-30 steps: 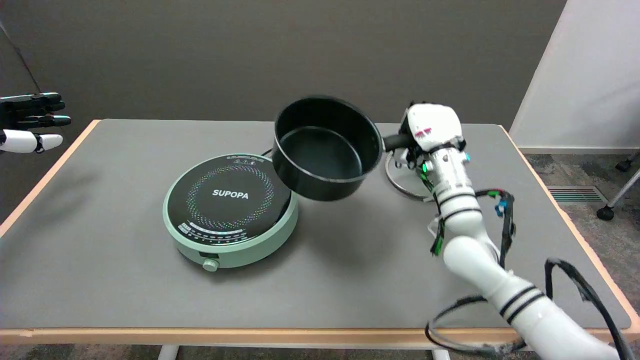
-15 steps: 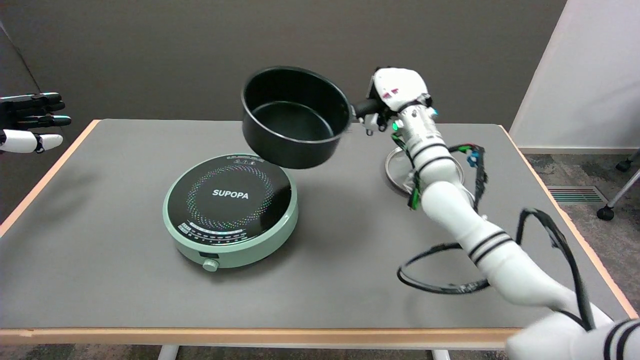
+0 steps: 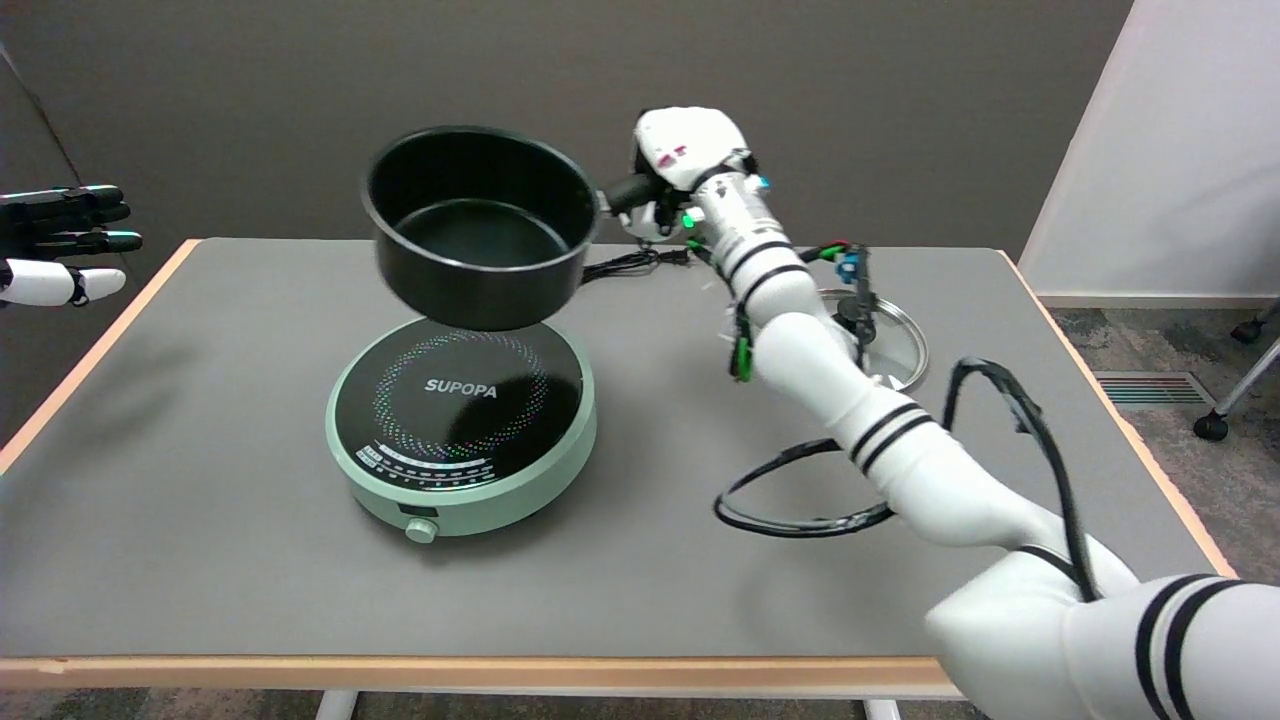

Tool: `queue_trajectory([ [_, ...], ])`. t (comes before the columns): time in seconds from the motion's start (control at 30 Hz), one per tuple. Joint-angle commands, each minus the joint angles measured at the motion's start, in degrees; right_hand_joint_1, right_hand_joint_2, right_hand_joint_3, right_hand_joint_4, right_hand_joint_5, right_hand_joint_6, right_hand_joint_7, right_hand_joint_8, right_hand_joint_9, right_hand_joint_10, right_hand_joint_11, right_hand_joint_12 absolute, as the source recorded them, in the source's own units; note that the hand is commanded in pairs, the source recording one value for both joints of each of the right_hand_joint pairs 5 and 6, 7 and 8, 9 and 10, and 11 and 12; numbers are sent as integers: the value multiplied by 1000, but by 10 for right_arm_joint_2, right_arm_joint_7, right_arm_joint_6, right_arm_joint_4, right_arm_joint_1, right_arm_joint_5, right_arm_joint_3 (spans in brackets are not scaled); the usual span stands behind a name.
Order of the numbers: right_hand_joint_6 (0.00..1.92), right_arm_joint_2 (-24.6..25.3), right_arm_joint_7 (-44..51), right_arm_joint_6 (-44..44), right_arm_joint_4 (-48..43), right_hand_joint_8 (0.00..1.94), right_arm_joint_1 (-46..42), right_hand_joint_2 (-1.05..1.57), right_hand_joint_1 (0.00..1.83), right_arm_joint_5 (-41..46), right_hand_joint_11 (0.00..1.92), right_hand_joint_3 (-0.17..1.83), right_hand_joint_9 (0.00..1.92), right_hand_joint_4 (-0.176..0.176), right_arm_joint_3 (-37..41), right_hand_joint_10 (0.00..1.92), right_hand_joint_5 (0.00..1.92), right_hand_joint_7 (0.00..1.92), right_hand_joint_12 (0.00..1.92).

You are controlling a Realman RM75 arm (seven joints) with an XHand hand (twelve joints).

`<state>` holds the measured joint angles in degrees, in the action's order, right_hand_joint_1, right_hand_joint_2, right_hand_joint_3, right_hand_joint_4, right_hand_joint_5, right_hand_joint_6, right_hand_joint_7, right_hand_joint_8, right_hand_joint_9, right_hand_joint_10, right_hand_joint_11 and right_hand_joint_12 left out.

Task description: Place the soup pot onto the induction stove.

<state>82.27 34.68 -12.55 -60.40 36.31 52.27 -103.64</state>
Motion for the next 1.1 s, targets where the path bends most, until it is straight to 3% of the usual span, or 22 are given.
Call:
queue_trajectory([
  [0.03,1920,119,11,-13,90,1920,63,1313,949,-79,1920,624,1920,-45,-31,1920,1920,1920,1920],
  [0.3,1920,142,22,-23,107,1920,44,1306,952,-86,1920,626,1920,-43,-24,1920,1920,1920,1920],
  [0.87,1920,94,35,-8,77,1920,-12,1303,954,-78,1920,622,1920,-43,-14,1920,1920,1920,1920],
  [1.1,1920,98,58,3,65,1920,-40,1293,959,-79,1920,620,1920,-41,19,1920,1920,1920,1920],
])
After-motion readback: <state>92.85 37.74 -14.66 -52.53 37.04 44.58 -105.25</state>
